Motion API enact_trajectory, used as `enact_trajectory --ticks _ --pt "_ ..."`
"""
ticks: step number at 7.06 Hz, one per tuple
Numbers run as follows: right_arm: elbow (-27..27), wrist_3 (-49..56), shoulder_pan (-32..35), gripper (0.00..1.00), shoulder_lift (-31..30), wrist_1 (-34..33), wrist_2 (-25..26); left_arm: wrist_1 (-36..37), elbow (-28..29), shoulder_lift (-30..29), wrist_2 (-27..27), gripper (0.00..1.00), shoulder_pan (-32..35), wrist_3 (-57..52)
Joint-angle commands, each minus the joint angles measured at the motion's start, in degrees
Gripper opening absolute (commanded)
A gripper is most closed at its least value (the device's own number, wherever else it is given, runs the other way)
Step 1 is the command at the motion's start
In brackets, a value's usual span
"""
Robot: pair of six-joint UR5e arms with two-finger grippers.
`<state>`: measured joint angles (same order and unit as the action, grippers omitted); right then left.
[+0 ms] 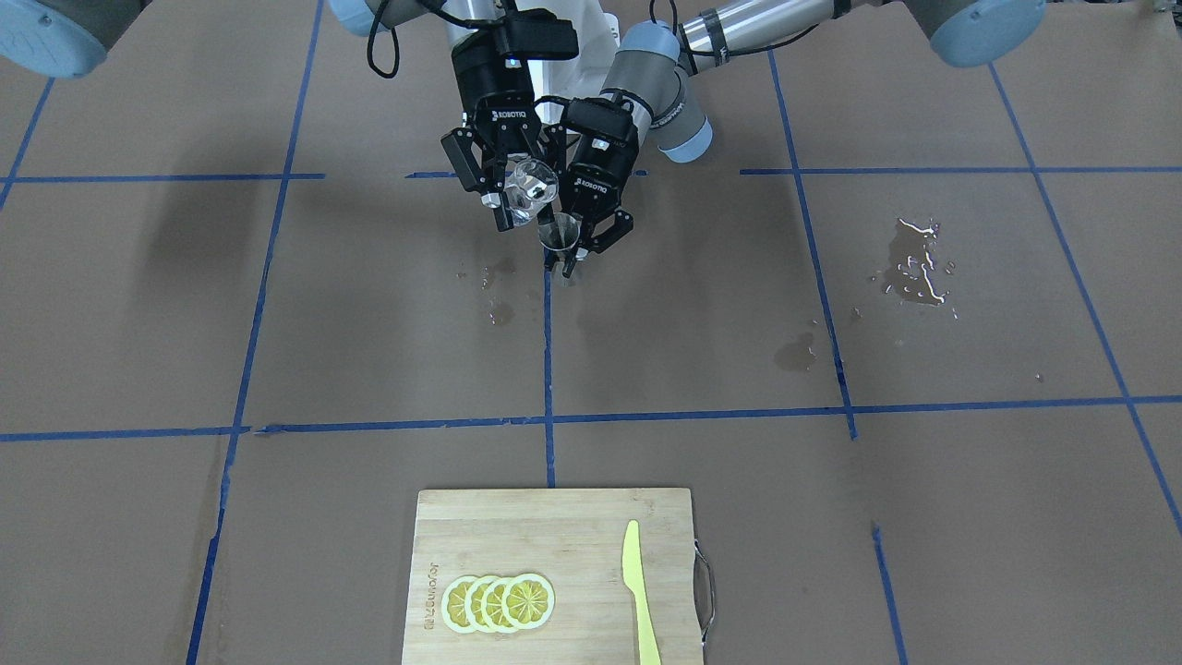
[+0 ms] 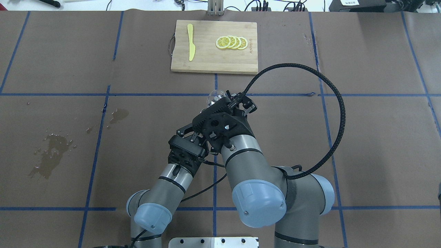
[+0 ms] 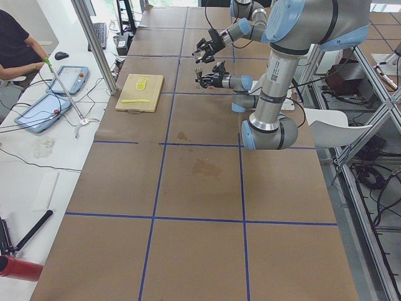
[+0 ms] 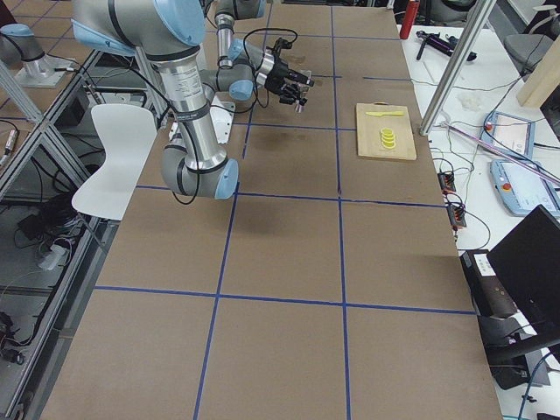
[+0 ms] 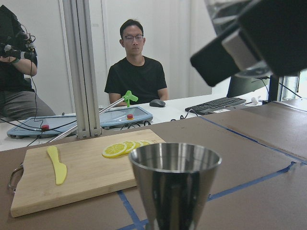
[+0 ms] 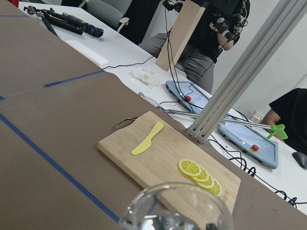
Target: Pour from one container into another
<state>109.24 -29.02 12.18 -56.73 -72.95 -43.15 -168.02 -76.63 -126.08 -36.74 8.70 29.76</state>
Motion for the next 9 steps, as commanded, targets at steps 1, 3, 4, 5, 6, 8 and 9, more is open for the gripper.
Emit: enact_trajectory --ticks 1,3,4,5,6,8,9 --pt "0.1 3.6 0.0 0.00 0.4 -2.7 0.0 0.0 0.2 -0.5 0.0 0.00 0.0 0.0" --pt "0.2 6.2 0.0 0.00 0.5 -4.9 0.2 0.0 0.1 -0.7 0.0 0.00 0.0 0.0" --pt "0.1 6.9 0.0 0.00 0.4 -5.0 0.3 0.0 0.1 -0.8 -0.1 0.00 0.0 0.0" --pt "0.1 7.9 0.0 0.00 0.4 -6.3 0.6 0.0 0.1 -0.9 -0.1 0.00 0.0 -0.1" --pt "0.1 9.8 0.2 0.00 0.4 -6.5 0.8 0.0 0.1 -0.9 -0.1 0.00 0.0 0.0" --pt "0.1 13.5 0.8 0.00 0.5 -6.6 0.8 0.0 0.1 -0.9 -0.2 0.00 0.0 0.0" --pt "0.1 16.1 1.0 0.00 0.5 -6.6 1.0 0.0 0.2 -0.9 -0.2 0.00 0.0 0.0"
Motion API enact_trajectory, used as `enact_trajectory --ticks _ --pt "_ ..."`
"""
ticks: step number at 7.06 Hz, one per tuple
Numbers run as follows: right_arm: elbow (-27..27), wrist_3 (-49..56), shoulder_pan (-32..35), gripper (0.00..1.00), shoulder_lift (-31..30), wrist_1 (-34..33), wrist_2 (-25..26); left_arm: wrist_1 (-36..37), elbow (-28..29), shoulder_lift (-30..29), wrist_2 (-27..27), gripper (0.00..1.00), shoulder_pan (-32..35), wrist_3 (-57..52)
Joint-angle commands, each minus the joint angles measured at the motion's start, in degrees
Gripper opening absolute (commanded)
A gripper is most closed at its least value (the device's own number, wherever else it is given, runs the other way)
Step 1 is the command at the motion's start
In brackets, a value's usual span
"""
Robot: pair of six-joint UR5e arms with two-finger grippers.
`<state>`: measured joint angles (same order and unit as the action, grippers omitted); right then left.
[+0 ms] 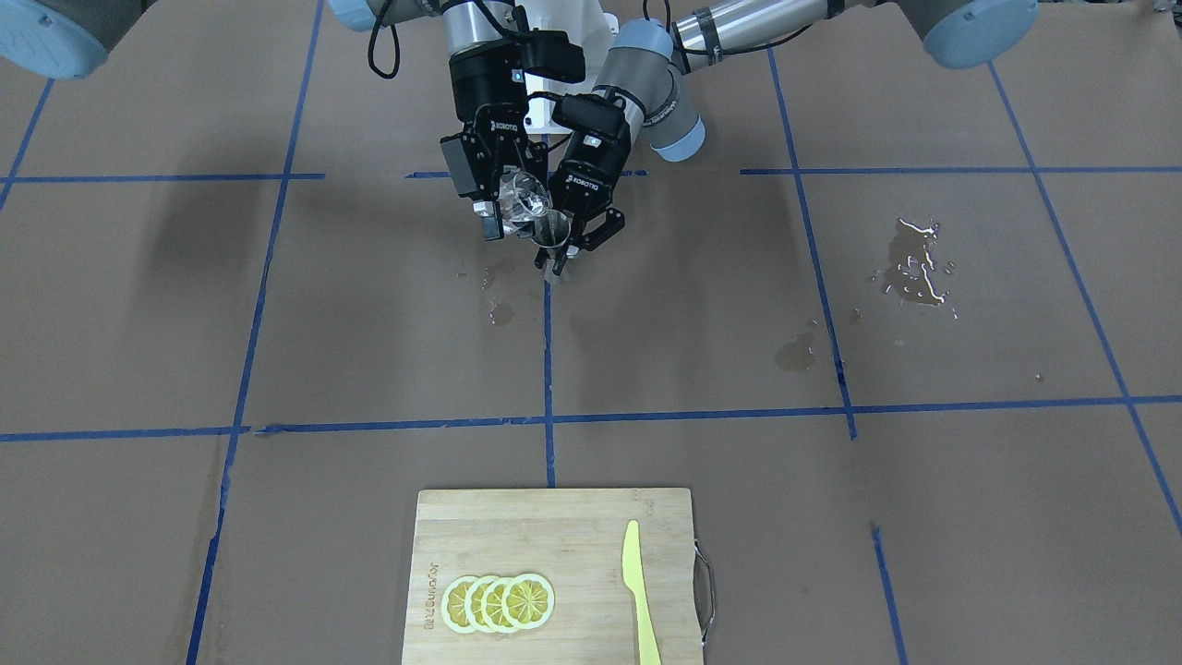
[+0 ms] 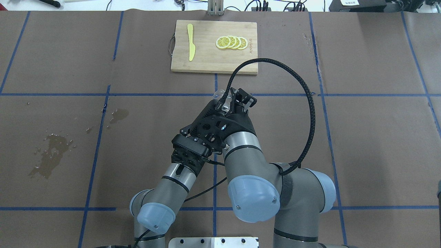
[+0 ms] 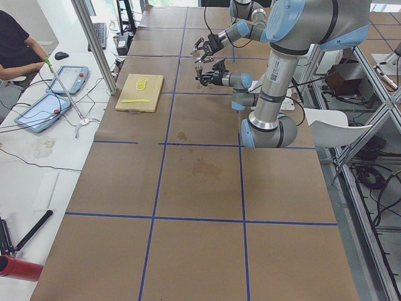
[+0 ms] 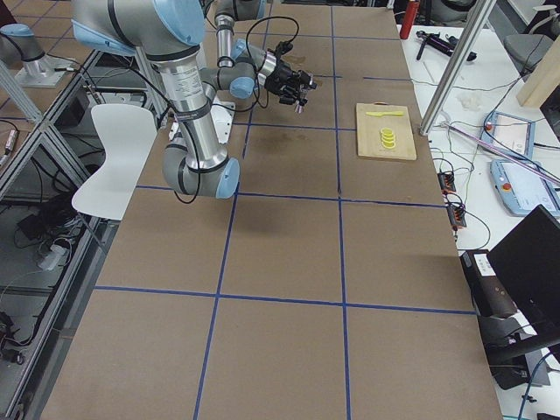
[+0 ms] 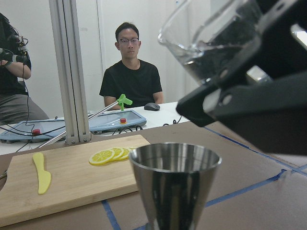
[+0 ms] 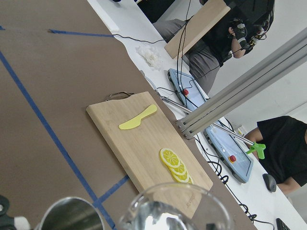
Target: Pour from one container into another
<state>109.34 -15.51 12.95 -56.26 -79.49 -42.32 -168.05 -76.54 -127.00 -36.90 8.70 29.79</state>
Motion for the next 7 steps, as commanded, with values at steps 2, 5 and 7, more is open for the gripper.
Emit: enact_trajectory --ticks 2,5,7 --pt "-0.2 5.4 0.2 0.00 0.0 -0.1 1.0 0.0 0.1 -0.1 -0.3 0.00 0.0 0.0" --pt "-0.2 9.9 0.5 0.00 0.4 -0.1 1.5 0.0 0.1 -0.1 -0.4 0.00 0.0 -0.1" --pt "-0.2 12.5 0.7 0.00 0.4 -0.1 1.6 0.0 0.1 -0.1 -0.6 0.00 0.0 0.0"
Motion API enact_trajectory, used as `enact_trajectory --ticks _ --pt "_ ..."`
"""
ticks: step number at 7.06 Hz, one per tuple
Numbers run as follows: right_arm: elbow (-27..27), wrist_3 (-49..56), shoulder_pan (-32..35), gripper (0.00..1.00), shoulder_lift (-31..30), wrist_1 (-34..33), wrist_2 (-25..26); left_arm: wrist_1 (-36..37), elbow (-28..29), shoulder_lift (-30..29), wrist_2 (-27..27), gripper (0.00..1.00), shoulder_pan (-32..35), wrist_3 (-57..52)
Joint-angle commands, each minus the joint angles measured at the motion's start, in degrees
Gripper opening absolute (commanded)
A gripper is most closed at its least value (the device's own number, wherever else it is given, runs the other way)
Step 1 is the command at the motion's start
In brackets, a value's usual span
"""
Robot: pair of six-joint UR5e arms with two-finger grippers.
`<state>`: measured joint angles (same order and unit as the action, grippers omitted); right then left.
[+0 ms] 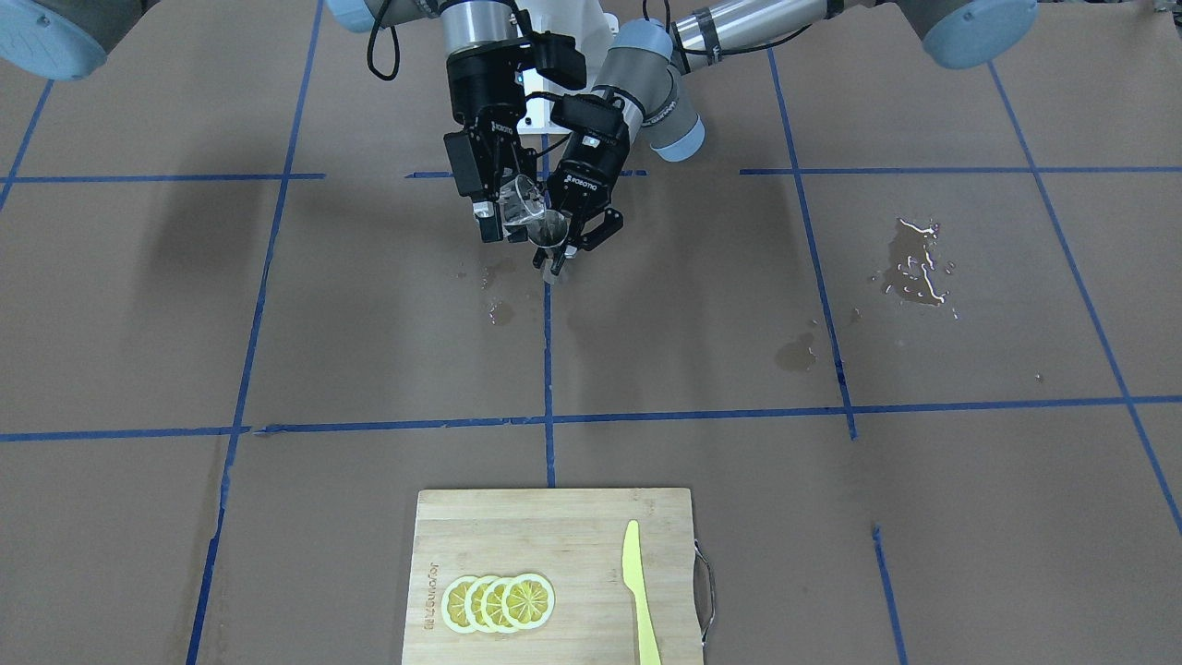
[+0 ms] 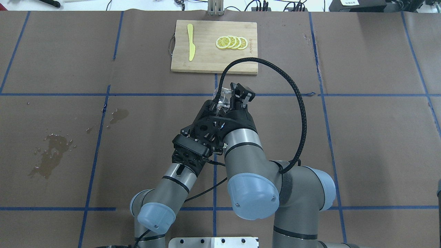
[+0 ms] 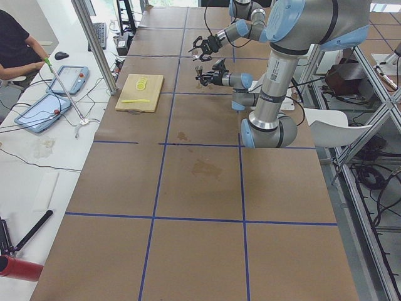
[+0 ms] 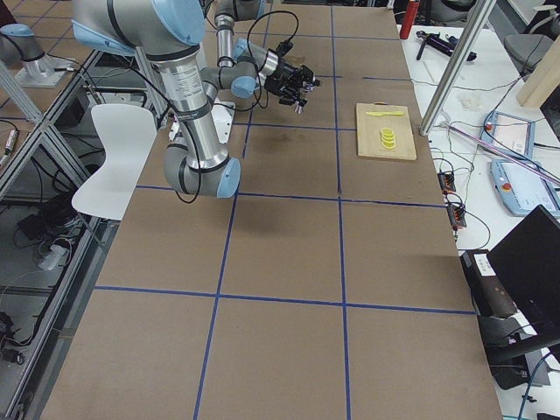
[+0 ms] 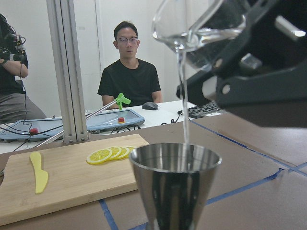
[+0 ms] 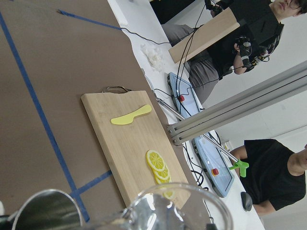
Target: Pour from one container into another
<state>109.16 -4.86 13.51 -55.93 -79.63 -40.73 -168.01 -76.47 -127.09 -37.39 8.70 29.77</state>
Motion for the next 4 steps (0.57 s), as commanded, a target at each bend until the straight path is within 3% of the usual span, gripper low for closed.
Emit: enact_trajectory --ticks 1,4 --pt "0.0 2.7 0.3 0.00 0.1 0.0 0.0 0.0 0.0 0.0 -0.1 0.00 0.0 -0.1" --pt "0.1 4.8 0.4 0.00 2.6 -5.8 1.5 0.0 0.0 0.0 -0.2 0.00 0.0 -0.1"
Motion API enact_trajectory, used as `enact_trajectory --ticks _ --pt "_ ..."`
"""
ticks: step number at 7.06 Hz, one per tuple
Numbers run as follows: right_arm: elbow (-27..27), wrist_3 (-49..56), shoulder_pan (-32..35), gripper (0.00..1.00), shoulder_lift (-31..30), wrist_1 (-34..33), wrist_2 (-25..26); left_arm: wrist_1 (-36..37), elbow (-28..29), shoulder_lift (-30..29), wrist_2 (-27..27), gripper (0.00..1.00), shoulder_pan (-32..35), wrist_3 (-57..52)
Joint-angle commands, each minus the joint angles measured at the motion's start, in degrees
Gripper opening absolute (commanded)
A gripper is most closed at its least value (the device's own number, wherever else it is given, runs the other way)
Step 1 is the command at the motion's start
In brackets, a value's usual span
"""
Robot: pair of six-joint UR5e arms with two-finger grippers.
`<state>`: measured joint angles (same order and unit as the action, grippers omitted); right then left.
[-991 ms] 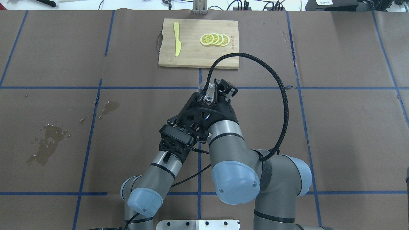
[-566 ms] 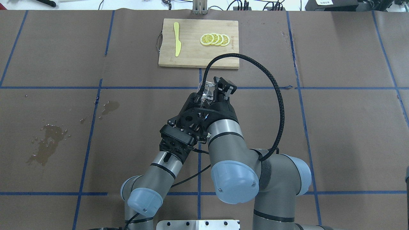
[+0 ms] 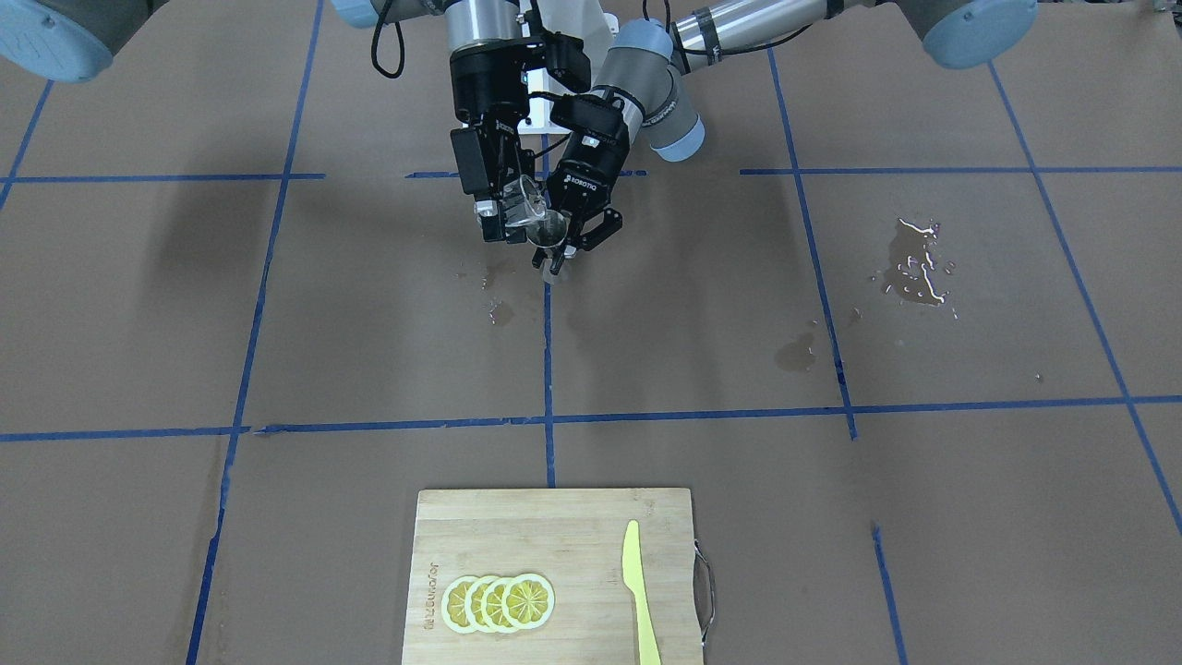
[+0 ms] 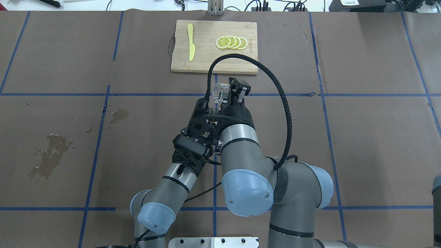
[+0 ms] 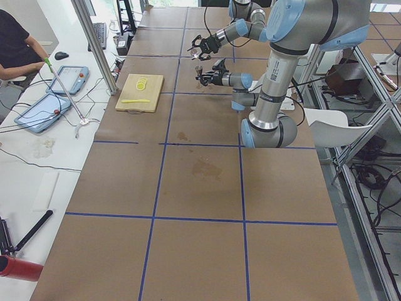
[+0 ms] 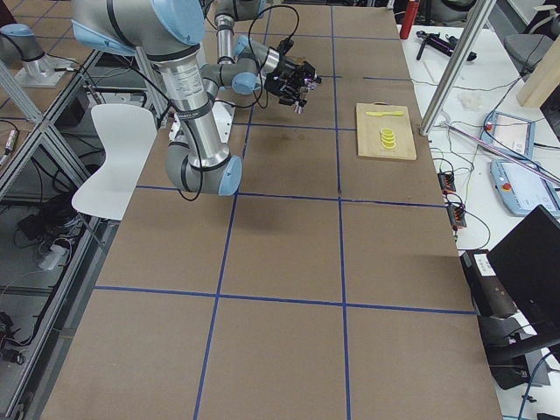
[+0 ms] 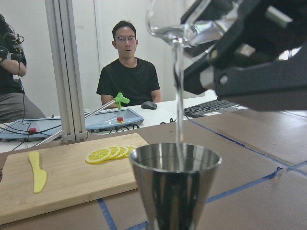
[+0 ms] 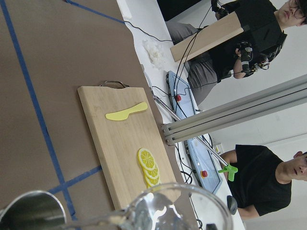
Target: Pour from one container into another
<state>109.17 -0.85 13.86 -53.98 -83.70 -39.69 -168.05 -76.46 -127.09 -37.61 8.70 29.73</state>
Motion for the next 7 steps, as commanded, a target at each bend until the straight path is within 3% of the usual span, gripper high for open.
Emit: enact_trajectory --ticks 1,7 --pt "0.1 2.9 0.1 0.00 0.6 -1.7 0.5 0.0 0.0 0.0 0.0 0.00 0.0 0.1" --pt "0.1 10.8 0.1 0.00 0.6 -1.9 0.5 0.0 0.0 0.0 0.0 0.00 0.0 0.1"
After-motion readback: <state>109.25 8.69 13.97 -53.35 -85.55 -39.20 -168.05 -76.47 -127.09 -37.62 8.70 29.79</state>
